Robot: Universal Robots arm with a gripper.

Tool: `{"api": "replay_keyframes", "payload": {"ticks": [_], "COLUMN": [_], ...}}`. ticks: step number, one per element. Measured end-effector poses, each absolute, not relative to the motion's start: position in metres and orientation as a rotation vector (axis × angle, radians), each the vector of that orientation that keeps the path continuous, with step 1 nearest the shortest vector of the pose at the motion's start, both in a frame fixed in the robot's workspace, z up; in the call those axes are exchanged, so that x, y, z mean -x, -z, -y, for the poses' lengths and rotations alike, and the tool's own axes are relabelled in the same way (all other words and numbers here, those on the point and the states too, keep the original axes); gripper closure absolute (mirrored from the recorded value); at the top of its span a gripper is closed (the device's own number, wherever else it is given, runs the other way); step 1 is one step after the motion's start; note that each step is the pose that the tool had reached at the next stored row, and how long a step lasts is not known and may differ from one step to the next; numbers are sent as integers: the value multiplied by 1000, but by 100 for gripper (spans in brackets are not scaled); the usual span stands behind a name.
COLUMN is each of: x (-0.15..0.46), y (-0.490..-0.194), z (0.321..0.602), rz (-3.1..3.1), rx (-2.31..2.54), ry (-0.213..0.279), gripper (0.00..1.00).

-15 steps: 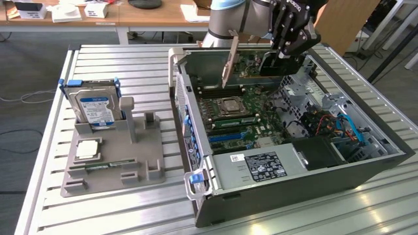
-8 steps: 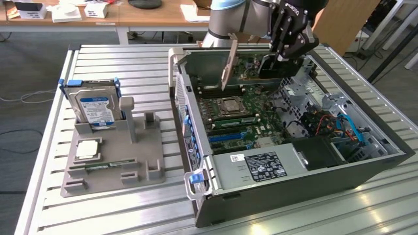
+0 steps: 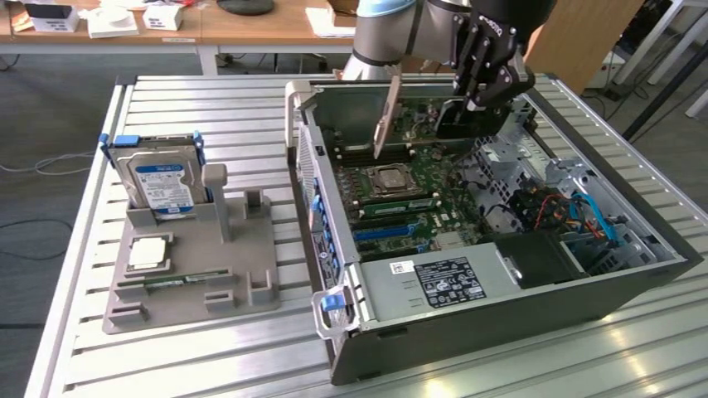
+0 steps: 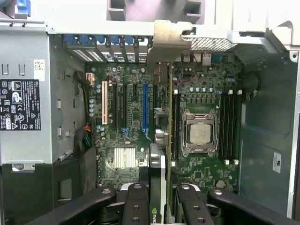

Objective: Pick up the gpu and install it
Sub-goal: 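Insert the gpu into the slot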

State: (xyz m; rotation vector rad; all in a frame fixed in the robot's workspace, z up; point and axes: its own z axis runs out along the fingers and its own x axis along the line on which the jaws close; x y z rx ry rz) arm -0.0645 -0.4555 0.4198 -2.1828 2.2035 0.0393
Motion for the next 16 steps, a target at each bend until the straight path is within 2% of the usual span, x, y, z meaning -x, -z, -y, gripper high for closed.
{"api": "replay_keyframes", "payload": {"ticks": [16], "x": [64], "y": [-392], "z": [455], "rz": [-2204], "rx": [2183], "ry": [-39], "gripper": [73]}}
